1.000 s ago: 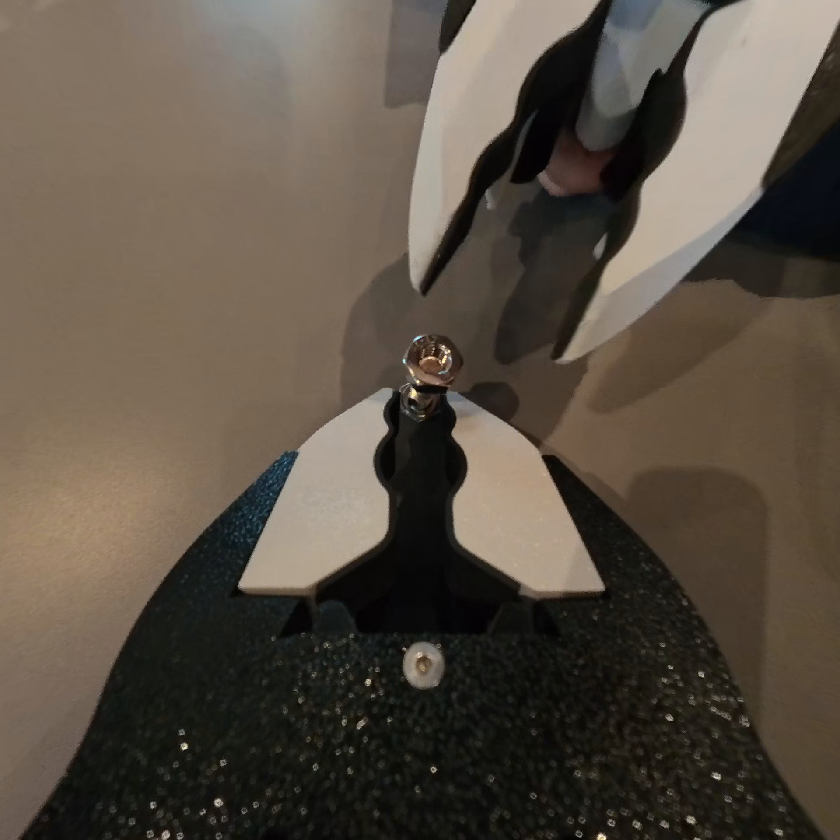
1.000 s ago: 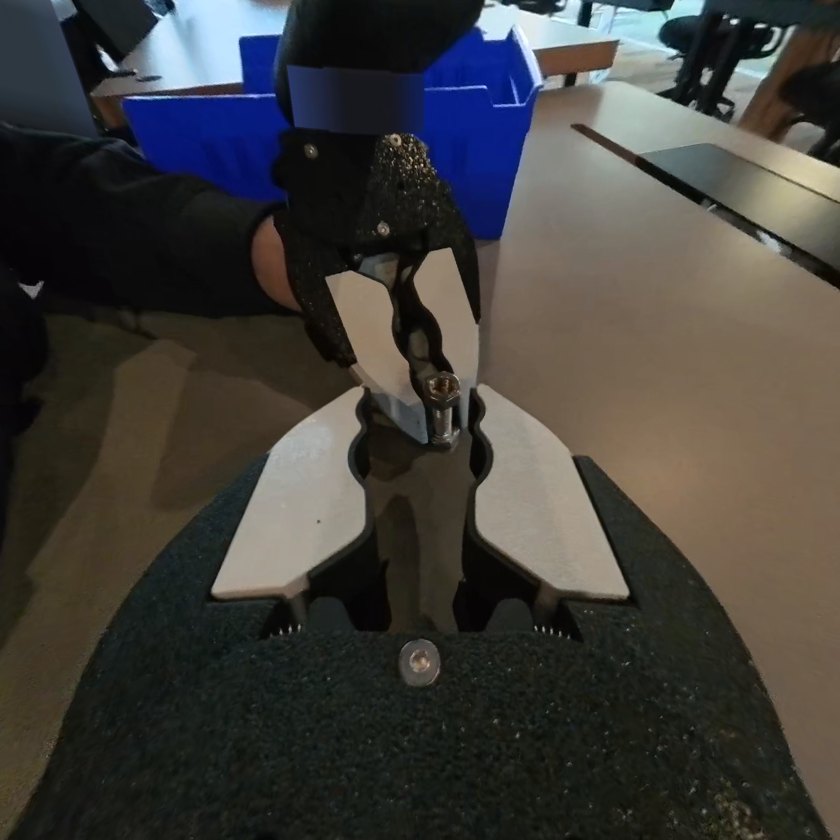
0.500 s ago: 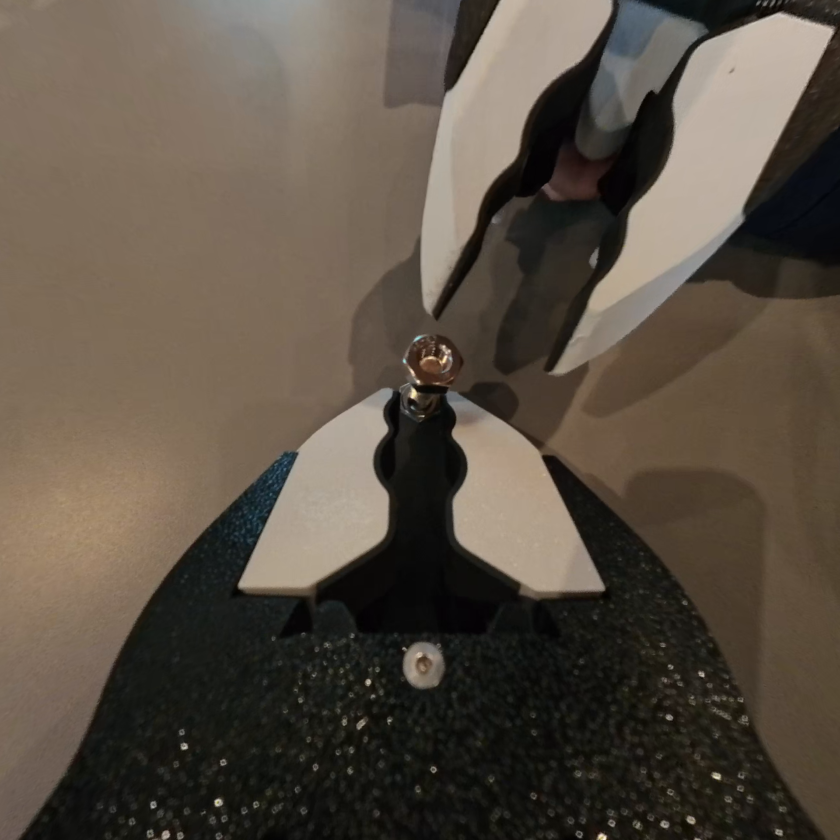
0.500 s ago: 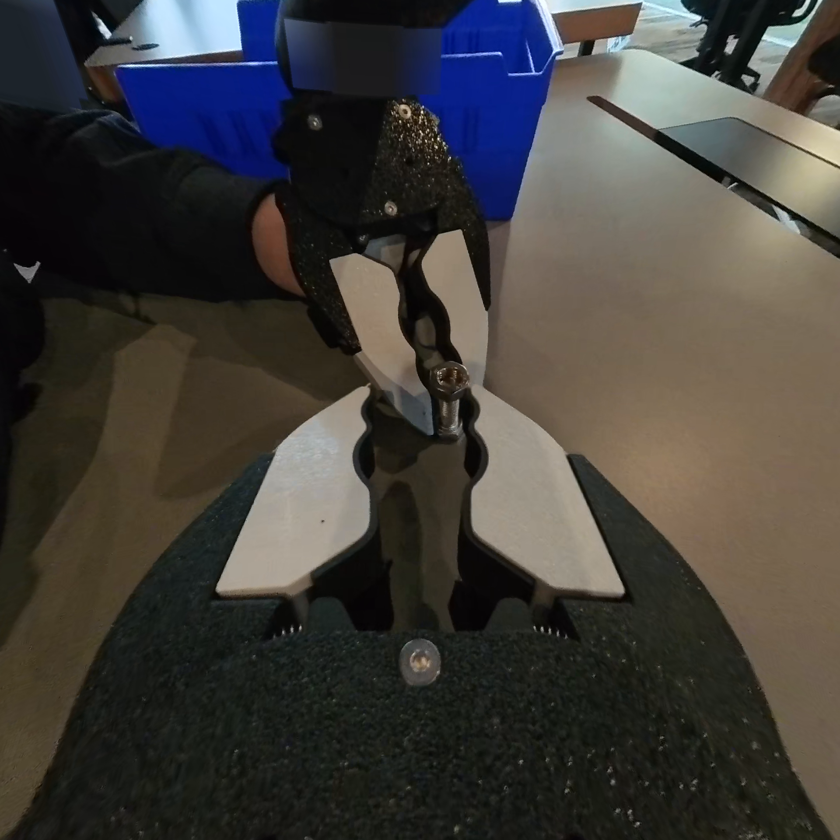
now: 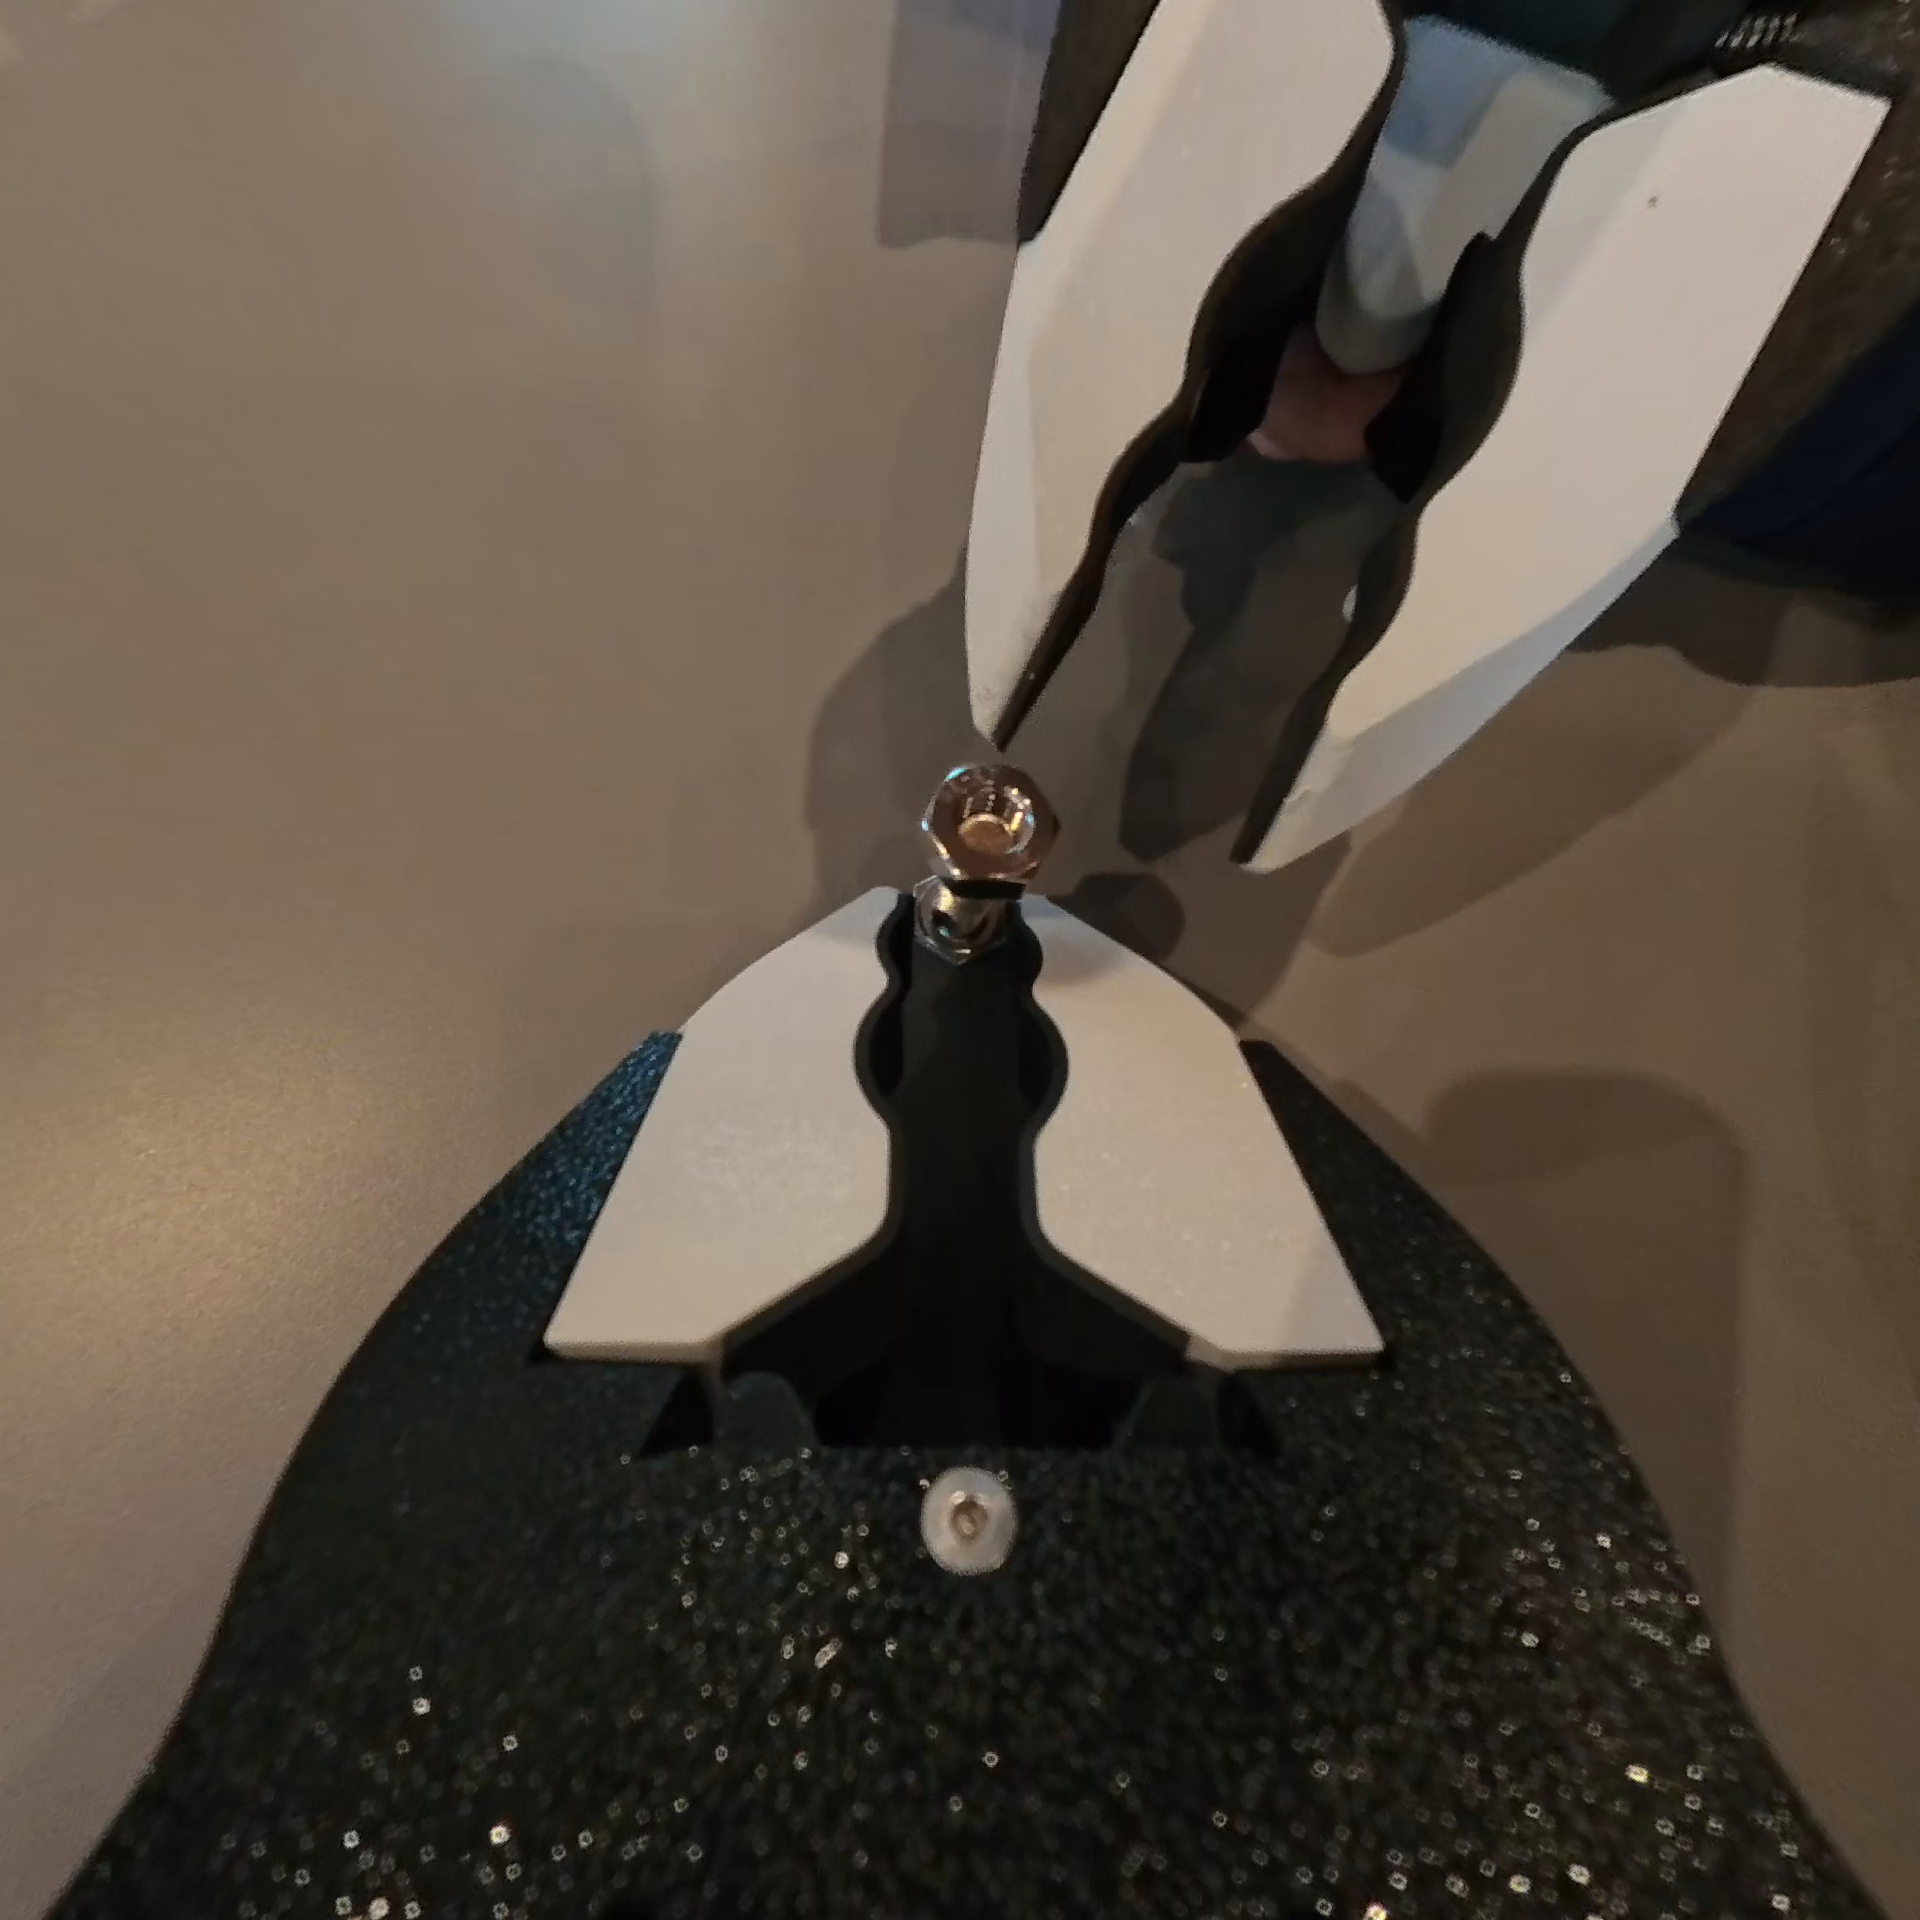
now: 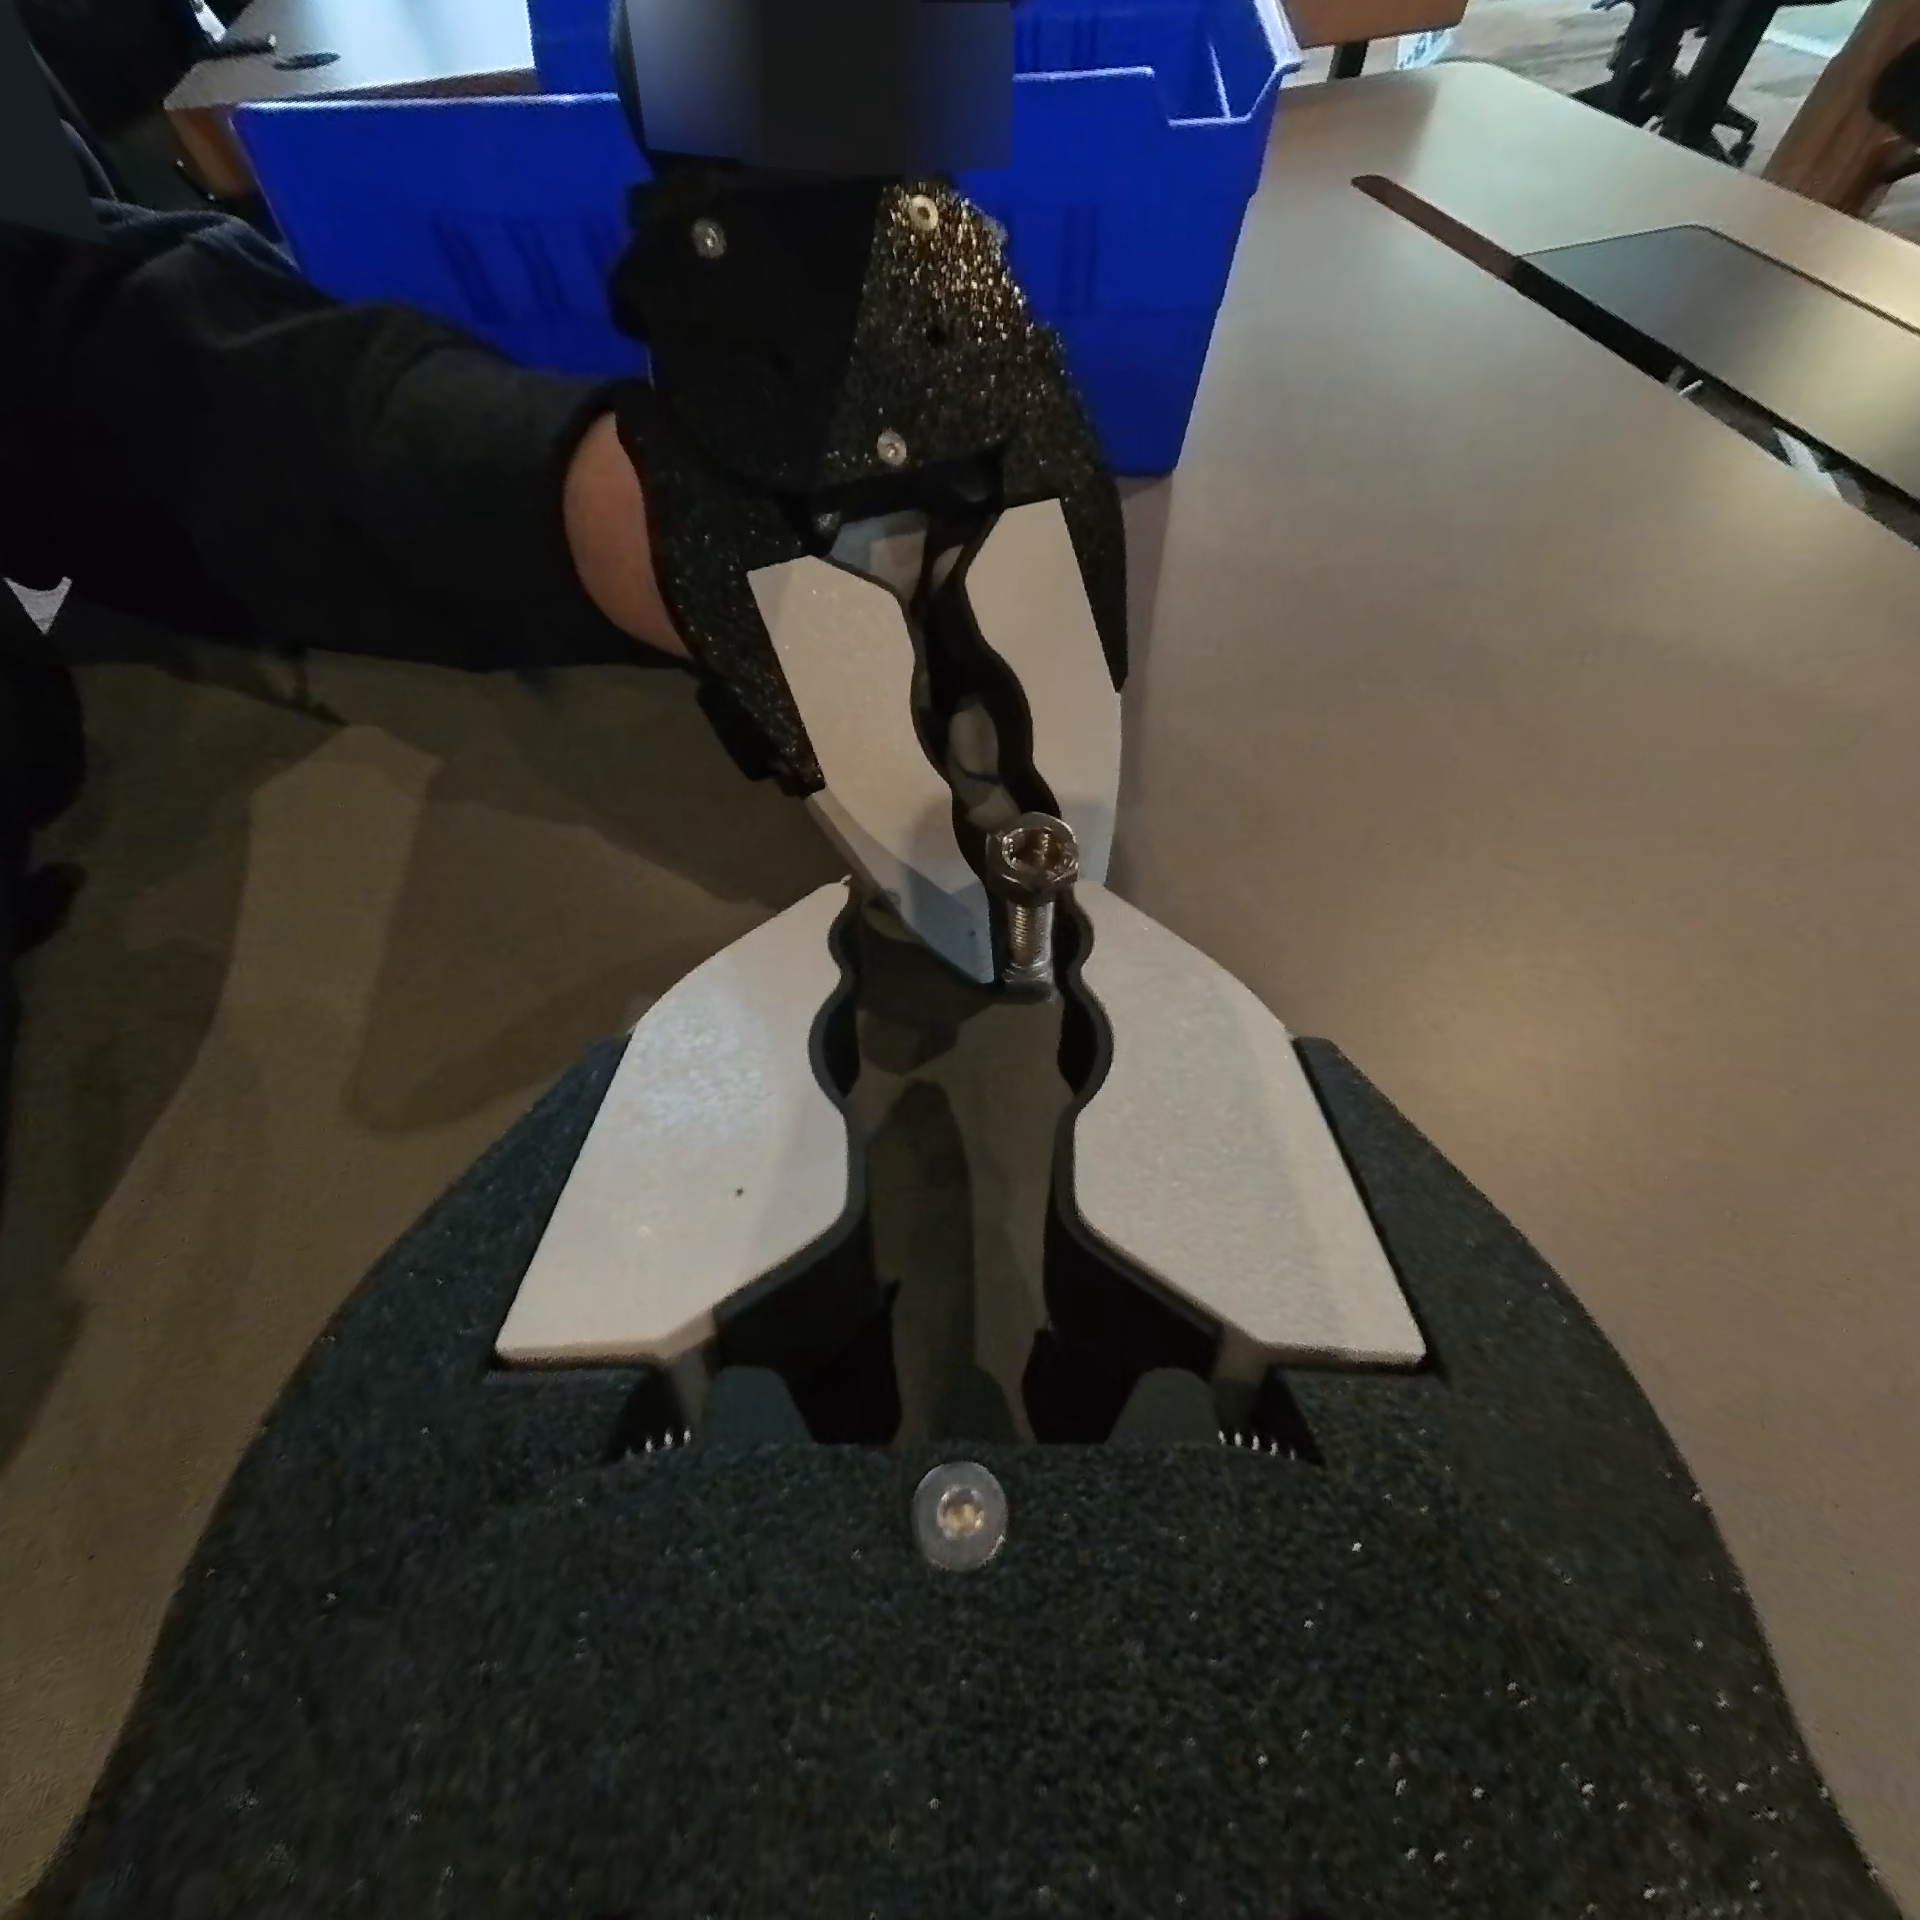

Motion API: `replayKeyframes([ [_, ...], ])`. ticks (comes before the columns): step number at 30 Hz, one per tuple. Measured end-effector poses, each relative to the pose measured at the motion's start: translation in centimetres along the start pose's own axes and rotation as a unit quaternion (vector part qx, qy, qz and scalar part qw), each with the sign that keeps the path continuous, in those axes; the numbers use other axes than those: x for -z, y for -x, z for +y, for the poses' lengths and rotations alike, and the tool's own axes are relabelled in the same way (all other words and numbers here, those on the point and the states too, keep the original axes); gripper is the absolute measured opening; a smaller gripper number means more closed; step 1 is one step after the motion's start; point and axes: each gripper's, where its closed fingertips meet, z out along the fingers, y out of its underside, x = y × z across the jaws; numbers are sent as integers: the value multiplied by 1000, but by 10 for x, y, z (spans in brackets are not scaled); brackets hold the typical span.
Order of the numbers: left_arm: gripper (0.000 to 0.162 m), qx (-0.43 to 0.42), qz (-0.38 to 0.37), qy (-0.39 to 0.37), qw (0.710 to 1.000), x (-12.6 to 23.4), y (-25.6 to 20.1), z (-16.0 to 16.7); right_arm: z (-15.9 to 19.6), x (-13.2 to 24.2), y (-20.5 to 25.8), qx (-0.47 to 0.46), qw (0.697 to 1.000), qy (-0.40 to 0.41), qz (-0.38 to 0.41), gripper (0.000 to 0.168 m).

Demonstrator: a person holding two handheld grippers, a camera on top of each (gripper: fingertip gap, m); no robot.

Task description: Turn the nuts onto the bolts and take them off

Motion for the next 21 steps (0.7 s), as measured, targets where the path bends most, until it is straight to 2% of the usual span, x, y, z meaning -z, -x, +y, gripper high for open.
replayKeyframes([
  [1,16,0,0,0,1000,0,0,0,0,0,0,0,1000,1,-2,35],
  [21,16,0,0,0,1000,0,0,0,0,-1,1,4,1000,2,5,35],
])
